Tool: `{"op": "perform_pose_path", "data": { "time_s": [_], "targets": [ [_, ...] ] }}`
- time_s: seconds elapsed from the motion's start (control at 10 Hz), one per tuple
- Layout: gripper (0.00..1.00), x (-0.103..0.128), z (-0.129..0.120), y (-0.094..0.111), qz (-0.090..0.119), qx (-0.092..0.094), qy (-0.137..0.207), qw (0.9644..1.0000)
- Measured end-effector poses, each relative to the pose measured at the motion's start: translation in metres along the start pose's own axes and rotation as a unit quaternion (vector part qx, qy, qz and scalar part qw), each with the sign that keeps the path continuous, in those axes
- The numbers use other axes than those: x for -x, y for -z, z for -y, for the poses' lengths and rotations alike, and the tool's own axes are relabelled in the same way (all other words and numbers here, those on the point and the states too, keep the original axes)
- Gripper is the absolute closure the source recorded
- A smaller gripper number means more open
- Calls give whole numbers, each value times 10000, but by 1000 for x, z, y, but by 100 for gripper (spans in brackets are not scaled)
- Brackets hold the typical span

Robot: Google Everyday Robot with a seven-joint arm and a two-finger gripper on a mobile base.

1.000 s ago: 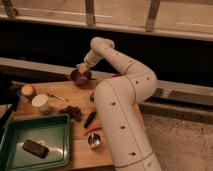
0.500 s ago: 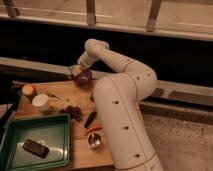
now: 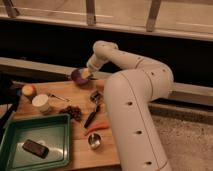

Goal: Wipe purple bowl with sponge

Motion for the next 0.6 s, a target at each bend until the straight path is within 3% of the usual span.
{"op": "perform_pose_path", "data": {
  "time_s": [0.3, 0.5, 0.6],
  "targets": [
    [86, 7, 16, -7, -34, -98, -35, 9999],
    [86, 28, 12, -21, 11, -29, 108, 9999],
    [86, 47, 4, -33, 78, 104, 239, 9996]
  ]
}}
